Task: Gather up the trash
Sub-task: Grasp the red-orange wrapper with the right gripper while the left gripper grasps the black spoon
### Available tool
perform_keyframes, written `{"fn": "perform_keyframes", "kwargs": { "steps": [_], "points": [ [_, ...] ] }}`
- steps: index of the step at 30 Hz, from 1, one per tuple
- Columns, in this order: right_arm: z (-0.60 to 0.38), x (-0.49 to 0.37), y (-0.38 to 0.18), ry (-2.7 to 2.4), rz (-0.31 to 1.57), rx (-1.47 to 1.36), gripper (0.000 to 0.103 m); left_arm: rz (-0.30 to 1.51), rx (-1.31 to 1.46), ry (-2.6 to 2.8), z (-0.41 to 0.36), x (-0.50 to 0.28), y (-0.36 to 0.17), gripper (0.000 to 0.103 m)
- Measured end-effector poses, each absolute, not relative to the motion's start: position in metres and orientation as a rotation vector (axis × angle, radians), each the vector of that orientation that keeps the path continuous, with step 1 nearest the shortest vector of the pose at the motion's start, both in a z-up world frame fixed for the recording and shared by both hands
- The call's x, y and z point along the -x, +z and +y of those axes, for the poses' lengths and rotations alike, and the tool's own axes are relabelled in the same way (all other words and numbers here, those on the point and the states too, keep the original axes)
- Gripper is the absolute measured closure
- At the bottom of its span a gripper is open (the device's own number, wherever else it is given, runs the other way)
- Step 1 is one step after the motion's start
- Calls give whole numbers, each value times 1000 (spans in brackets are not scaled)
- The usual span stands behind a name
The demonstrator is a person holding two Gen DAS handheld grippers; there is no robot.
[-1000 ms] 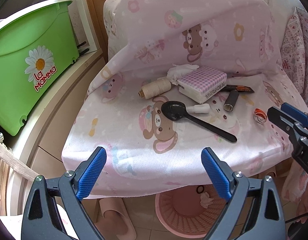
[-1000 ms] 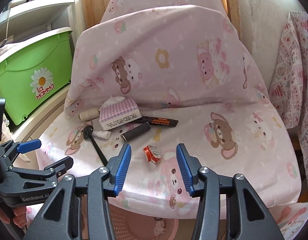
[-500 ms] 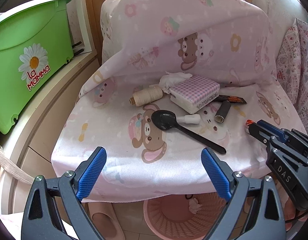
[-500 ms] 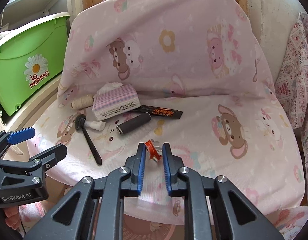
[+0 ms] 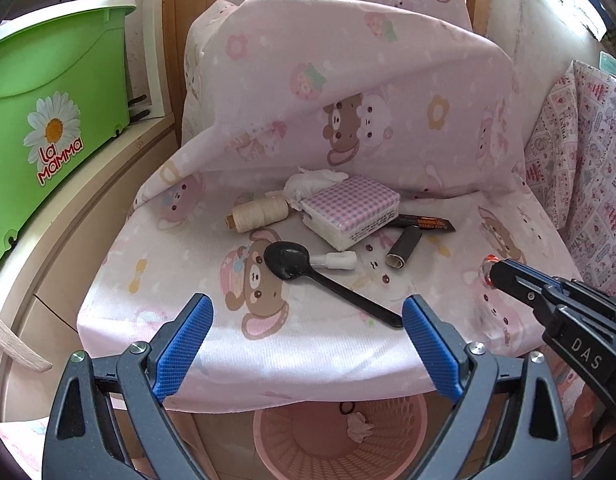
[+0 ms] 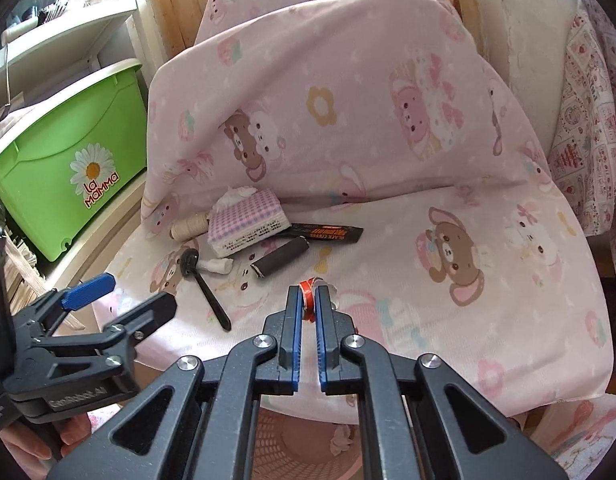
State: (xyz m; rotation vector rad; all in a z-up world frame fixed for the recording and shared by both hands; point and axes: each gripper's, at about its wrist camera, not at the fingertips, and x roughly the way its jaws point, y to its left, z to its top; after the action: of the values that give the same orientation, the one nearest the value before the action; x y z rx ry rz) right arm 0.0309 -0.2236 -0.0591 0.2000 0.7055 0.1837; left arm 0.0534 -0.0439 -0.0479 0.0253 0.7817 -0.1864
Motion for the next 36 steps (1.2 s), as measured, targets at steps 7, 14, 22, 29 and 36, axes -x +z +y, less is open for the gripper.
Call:
{"fn": "perform_keyframes", "kwargs": {
  "steps": [7,14,22,29,36],
  "points": [
    [-226,-34,-62,178,726,-202,96,807,-65,-136,-60,-74,-59,9],
    [-221,-34,-62,178,721,-167,96,846,-67,-104,-64,-90,-67,9],
    [-225,-33,-62,173,730,-181,96,858,-122,-99,-68,-90,-76,9],
    [-225,-31,-61,171,727,-179,96,908,-64,-97,-51,-90,-78,30],
    [-225,-29,-61,166,728,-178,96,901,-62,-119,-39,-86,-73,92]
  ]
}}
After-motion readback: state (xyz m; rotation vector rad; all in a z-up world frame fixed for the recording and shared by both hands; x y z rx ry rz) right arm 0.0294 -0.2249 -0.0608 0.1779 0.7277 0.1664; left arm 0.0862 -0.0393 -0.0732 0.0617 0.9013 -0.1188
